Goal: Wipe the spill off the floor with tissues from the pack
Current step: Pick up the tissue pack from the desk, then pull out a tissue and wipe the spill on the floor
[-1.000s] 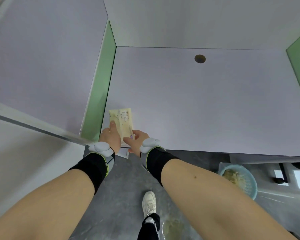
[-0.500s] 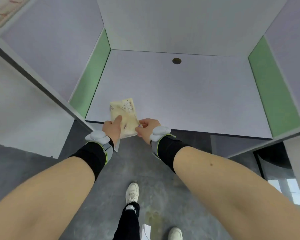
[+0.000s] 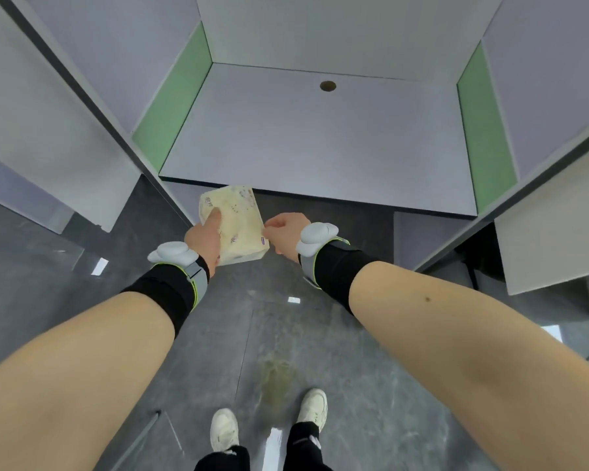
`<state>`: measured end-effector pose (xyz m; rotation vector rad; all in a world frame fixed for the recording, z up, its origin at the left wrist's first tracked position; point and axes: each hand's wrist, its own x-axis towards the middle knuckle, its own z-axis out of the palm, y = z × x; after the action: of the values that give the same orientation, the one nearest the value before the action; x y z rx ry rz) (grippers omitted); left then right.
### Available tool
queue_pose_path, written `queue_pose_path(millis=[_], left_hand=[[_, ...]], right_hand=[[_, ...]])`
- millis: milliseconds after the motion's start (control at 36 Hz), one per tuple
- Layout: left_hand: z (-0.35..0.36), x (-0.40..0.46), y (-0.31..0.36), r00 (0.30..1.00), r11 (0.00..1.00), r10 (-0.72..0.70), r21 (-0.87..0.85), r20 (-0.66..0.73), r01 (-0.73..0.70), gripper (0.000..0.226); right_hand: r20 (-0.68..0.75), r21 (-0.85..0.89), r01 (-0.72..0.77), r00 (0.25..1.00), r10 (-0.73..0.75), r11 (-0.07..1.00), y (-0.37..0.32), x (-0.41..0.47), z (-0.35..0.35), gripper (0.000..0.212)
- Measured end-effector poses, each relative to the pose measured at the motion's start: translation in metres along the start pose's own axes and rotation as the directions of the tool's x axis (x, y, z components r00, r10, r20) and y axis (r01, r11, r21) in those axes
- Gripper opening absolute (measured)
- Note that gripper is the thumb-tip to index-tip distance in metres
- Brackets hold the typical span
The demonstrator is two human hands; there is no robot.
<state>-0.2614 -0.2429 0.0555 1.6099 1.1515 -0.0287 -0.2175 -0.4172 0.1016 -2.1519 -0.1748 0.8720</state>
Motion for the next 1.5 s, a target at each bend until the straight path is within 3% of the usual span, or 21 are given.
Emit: queue_pose_path(millis=[111, 222, 306, 500, 694, 833, 944, 1167, 1222, 1361, 1500], left_hand=[[-0.009, -0.015, -0.031, 0.999, 0.998, 0.051, 0.046, -0.008, -0.05, 0.05], [-0.027, -0.029, -0.069, 0.998, 1.0, -0.01, 0.003, 0.058, 0.01, 0.046], [-0.038, -0.039, -0.096, 0.997, 0.999, -0.032, 0.0, 0.068, 0.032, 0.05], [-0.075, -0.05, -0.179, 0.993, 0.996, 0.0, 0.09, 0.114, -0.011, 0.05], [-0.094, -0.055, -0.239, 0.99, 0.993, 0.018, 0.109, 0.14, -0.034, 0.047], [-0.092, -0.057, -0.276, 0.99, 0.997, -0.004, 0.071, 0.143, -0.007, 0.049], [-0.085, -0.056, -0.309, 0.993, 0.989, -0.005, 0.148, 0.116, -0.012, 0.048], [-0.054, -0.032, -0.385, 0.993, 0.99, -0.052, 0.135, 0.105, 0.037, 0.053], [-0.05, -0.028, -0.395, 0.991, 0.985, -0.083, 0.156, 0.103, 0.066, 0.054], [-0.022, -0.003, -0.435, 0.985, 0.988, -0.102, 0.128, 0.136, 0.085, 0.055], [0.015, 0.049, -0.496, 0.99, 0.984, -0.108, 0.15, 0.09, 0.094, 0.056]], right_hand=[[-0.126, 0.031, -0.013, 0.992, 0.016, 0.999, 0.003, -0.019, 0.02, 0.028], [-0.118, 0.088, -0.035, 0.992, 0.045, 0.996, 0.007, -0.044, 0.064, 0.049], [-0.117, 0.017, -0.07, 0.991, 0.071, 0.997, 0.011, -0.061, 0.094, 0.057], [-0.174, -0.135, -0.159, 0.976, 0.135, 0.978, 0.035, -0.101, 0.175, 0.037], [-0.167, -0.05, -0.296, 0.944, 0.284, 0.954, 0.058, -0.123, 0.231, 0.049], [-0.125, -0.053, -0.321, 0.942, 0.312, 0.946, 0.085, -0.125, 0.259, 0.019], [-0.105, -0.104, -0.34, 0.938, 0.33, 0.935, 0.116, -0.115, 0.279, 0.005], [-0.11, -0.023, -0.349, 0.932, 0.344, 0.937, 0.207, -0.082, 0.326, 0.012], [-0.109, -0.028, -0.293, 0.951, 0.288, 0.956, 0.219, -0.079, 0.33, 0.013], [-0.105, -0.18, -0.122, 0.989, 0.105, 0.976, 0.268, -0.048, 0.36, 0.029], [-0.044, -0.316, -0.186, 0.982, 0.182, 0.93, 0.332, 0.012, 0.402, 0.037]])
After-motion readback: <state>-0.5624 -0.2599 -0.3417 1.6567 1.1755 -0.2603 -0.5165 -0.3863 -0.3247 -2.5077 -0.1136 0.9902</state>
